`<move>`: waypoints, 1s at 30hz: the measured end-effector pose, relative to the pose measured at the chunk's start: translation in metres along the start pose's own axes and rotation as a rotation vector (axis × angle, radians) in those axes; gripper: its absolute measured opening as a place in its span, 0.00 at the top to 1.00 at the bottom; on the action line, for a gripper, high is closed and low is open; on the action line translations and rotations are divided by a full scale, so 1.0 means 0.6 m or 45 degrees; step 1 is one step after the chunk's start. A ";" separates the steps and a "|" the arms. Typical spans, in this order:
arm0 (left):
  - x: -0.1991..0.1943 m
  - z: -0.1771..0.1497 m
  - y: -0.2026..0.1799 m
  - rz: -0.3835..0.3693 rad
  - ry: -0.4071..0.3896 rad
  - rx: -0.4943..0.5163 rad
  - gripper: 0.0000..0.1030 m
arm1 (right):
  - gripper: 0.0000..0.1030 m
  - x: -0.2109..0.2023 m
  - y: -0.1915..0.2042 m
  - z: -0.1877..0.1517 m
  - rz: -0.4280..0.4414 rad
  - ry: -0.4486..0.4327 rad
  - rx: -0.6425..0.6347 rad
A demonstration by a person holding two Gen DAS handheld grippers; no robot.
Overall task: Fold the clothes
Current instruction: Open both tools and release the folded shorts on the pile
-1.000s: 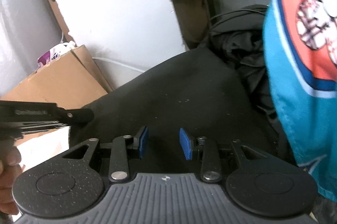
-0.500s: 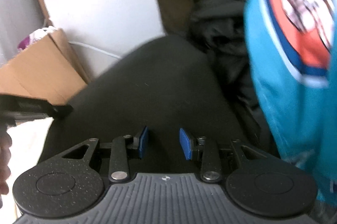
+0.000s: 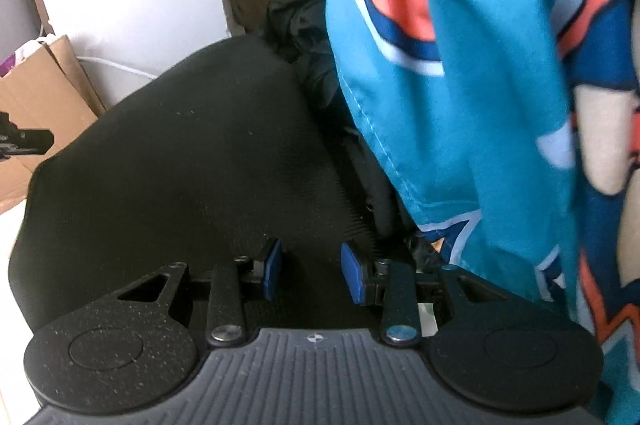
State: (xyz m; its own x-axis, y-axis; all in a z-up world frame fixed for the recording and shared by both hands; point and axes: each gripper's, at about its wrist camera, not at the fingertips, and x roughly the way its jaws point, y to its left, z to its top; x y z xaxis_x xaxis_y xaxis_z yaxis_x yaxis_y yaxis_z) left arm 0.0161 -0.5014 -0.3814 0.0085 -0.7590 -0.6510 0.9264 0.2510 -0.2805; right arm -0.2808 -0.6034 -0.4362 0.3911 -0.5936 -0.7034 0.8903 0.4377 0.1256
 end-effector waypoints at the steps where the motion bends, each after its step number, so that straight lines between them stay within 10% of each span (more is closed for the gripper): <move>1: -0.009 -0.003 -0.010 -0.019 -0.010 0.010 0.78 | 0.61 -0.005 0.003 0.002 0.015 -0.007 -0.001; 18: -0.004 -0.114 -0.071 0.034 0.028 0.056 0.75 | 0.61 -0.026 0.095 -0.023 0.222 0.026 -0.125; 30: 0.002 -0.085 -0.091 0.109 0.211 0.080 0.73 | 0.61 -0.019 0.058 -0.012 0.116 0.173 -0.036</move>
State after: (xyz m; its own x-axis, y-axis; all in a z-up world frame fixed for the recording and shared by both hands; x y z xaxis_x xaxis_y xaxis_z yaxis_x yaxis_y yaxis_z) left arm -0.0534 -0.4853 -0.4026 0.0313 -0.6258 -0.7794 0.9466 0.2689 -0.1779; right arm -0.2558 -0.5763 -0.4286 0.4329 -0.4546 -0.7784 0.8450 0.5055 0.1747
